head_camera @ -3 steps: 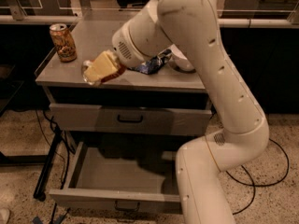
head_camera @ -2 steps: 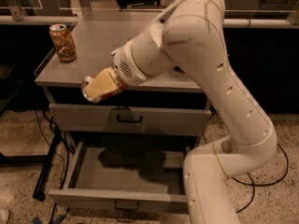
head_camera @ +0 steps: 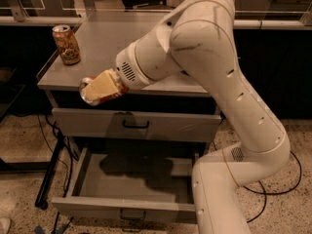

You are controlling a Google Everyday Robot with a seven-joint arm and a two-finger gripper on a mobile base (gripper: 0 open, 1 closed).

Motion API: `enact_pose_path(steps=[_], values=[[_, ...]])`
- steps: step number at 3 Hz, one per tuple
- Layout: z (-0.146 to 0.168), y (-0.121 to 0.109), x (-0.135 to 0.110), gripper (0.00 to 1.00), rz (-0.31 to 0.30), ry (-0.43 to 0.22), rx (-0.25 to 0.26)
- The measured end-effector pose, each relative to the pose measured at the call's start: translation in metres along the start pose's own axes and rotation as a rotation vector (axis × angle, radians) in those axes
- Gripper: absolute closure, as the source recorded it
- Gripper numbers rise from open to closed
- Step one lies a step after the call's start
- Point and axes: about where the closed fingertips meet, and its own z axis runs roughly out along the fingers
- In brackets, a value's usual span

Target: Place coke can into middle drawer

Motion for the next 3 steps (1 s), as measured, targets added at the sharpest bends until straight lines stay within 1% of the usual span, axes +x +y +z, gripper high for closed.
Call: enact_pose_path(steps=[1, 2, 3], values=[[0.010, 0.000, 0.010, 1.00, 0.039, -0.010, -0.052], [0.029, 0.005, 0.044, 1.00, 0.122, 0.010, -0.122], [0.045, 0.013, 0.086, 1.00, 0.213, 0.045, -0.172]])
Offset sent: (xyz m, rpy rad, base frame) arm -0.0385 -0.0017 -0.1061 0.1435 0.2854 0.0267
